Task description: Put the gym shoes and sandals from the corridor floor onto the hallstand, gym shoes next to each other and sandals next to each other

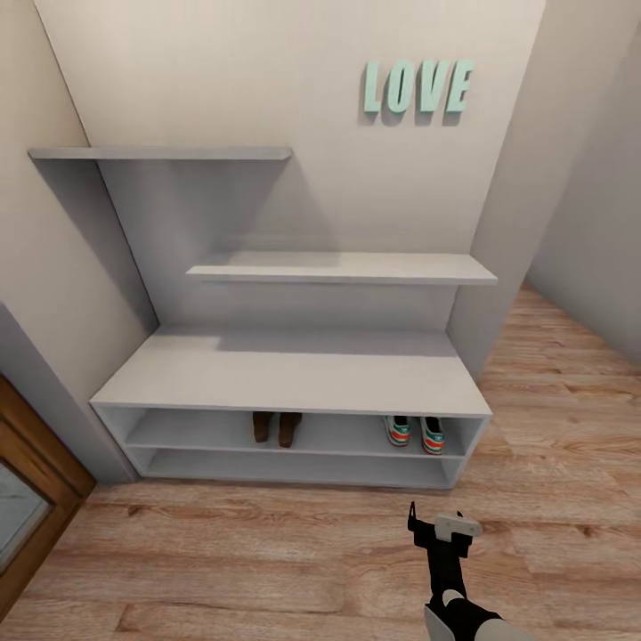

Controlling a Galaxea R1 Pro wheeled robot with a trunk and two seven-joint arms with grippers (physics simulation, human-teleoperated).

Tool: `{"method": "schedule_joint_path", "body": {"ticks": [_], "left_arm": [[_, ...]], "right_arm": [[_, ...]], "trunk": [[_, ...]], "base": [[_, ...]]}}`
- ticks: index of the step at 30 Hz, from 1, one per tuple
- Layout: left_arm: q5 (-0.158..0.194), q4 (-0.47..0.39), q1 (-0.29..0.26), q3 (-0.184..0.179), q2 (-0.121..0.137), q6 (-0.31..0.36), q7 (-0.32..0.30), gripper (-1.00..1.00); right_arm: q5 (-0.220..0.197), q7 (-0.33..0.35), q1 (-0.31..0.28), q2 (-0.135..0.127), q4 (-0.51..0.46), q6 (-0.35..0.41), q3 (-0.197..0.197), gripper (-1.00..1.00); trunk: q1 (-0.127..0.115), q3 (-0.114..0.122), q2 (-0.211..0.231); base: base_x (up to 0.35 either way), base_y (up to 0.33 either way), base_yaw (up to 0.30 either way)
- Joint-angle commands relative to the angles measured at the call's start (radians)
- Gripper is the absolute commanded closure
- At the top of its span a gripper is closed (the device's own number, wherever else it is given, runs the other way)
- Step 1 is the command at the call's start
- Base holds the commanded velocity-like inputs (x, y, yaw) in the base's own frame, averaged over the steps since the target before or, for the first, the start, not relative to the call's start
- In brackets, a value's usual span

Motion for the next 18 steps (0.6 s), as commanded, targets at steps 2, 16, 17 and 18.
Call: {"method": "schedule_joint_path", "body": {"ticks": [2,16,17,18], "left_arm": [[0.0,0.001,0.025,0.0,0.0,0.0,0.0,-1.0],[0.002,0.003,0.081,0.0,0.0,0.0,0.0,-1.0],[0.002,0.003,0.081,0.0,0.001,0.0,0.0,-1.0],[0.002,0.003,0.081,0.0,0.001,0.0,0.0,-1.0]], "right_arm": [[0.0,0.0,0.0,0.0,0.0,0.0,0.0,-1.0],[0.0,0.0,0.0,0.0,0.0,0.0,0.0,-1.0],[0.0,0.0,0.0,0.0,0.0,0.0,0.0,-1.0],[0.0,0.0,0.0,0.0,0.0,0.0,0.0,-1.0]], "trunk": [[0.0,0.0,0.0],[0.0,0.0,0.0],[0.0,0.0,0.0],[0.0,0.0,0.0]], "base": [[0.0,0.0,0.0],[0.0,0.0,0.0],[0.0,0.0,0.0],[0.0,0.0,0.0]]}}
